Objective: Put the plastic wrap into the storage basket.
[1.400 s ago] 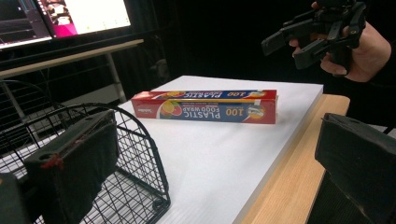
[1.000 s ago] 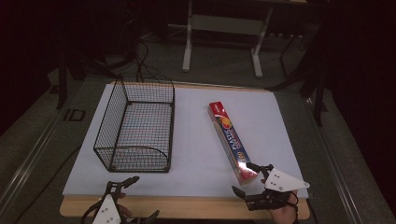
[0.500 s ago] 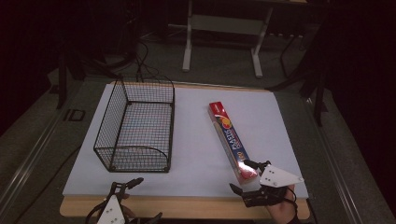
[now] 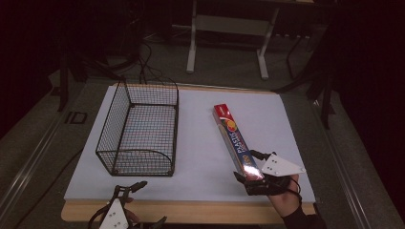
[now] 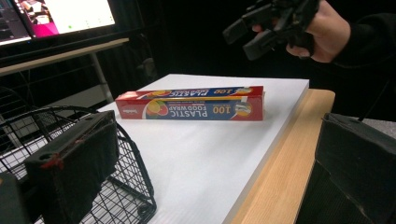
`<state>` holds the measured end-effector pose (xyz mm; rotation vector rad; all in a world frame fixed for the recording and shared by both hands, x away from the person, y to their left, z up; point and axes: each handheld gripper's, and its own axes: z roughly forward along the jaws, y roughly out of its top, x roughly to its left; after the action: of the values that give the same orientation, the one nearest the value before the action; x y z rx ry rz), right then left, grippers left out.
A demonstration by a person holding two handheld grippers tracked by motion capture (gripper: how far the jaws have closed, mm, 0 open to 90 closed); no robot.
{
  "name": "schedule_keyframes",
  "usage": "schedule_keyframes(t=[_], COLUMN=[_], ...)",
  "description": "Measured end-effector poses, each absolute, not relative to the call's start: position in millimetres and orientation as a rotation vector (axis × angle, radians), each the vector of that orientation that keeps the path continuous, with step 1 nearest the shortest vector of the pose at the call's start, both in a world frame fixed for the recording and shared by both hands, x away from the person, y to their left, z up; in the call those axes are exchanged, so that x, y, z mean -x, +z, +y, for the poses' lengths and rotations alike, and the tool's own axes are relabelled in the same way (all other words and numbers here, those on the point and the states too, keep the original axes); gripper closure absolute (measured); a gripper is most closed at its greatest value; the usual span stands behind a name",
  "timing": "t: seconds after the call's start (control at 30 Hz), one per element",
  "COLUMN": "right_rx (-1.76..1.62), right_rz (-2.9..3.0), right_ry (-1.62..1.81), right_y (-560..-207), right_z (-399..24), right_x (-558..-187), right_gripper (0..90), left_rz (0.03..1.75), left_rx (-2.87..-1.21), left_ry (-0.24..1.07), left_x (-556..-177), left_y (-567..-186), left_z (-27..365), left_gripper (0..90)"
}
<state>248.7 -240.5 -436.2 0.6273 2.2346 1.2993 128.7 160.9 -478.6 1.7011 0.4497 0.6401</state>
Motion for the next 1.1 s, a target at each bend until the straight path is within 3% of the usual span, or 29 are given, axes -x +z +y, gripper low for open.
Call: schedule_keyframes(t=[1.1], right_rx=[-0.819], right_rz=[2.271], right_ry=[1.111], right_y=[-434.0], right_z=[-224.2], right_x=[-330.9], right_gripper=[9.5], left_rz=[0.435], left_rx=[-1.714], left_ry=[0.611], left_x=[-130.2], left_y=[-479.0], left_z=[159.3], left_gripper=[0.3])
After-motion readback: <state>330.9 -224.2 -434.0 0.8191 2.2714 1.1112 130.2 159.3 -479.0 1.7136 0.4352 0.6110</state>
